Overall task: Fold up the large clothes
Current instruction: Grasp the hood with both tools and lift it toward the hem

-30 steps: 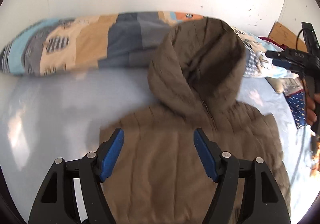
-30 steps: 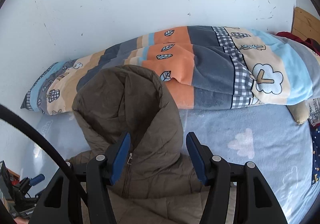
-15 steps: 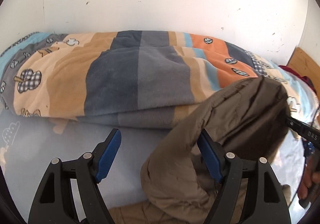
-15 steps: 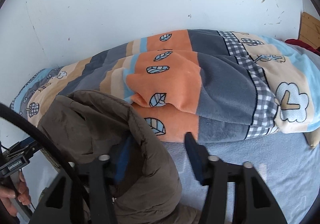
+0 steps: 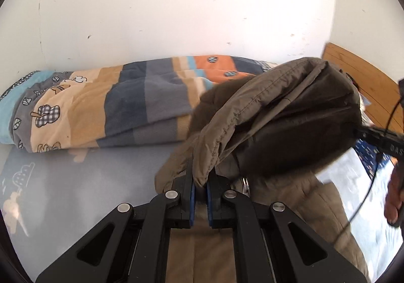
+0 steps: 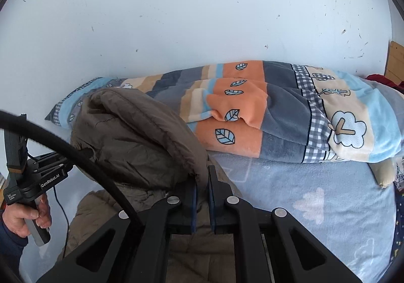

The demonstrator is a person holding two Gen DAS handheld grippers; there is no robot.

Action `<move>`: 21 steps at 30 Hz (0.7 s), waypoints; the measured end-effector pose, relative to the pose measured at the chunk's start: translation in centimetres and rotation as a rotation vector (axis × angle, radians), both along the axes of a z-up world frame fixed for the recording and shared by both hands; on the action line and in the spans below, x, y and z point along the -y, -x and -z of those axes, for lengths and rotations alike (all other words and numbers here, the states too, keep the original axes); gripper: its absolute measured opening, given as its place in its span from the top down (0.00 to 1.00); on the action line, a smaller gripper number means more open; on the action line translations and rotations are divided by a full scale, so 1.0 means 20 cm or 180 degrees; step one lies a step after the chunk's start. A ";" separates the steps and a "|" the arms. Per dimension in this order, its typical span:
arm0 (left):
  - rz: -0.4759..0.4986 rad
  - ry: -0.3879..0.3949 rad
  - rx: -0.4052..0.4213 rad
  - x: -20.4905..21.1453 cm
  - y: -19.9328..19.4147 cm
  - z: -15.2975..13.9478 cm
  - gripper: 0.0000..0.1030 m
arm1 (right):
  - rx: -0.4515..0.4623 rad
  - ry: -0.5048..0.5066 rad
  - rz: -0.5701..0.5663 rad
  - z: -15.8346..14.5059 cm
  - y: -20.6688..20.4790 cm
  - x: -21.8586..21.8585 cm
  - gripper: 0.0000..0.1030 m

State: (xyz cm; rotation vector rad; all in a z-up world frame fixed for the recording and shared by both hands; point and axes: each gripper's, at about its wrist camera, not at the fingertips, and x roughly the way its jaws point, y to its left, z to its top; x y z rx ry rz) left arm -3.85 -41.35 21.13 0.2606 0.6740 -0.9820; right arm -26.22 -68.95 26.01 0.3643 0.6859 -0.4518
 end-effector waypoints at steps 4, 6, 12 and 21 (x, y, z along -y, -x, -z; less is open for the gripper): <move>0.0131 -0.0114 -0.0006 -0.29 0.28 0.06 0.93 | -0.0089 0.0192 -0.0214 -0.02 0.24 -0.27 0.92; 0.0132 -0.0190 -0.0098 -0.41 0.39 0.16 0.92 | -0.0160 0.0172 -0.0310 0.05 0.35 -0.40 0.92; -0.0070 -0.0602 -0.0497 -0.65 0.64 0.59 0.88 | -0.0738 0.0189 -0.0456 0.49 0.58 -0.73 0.92; -0.0497 -0.0374 -0.0584 -0.91 0.86 0.44 0.71 | -0.1201 0.0076 -0.0226 0.59 0.69 -0.82 0.54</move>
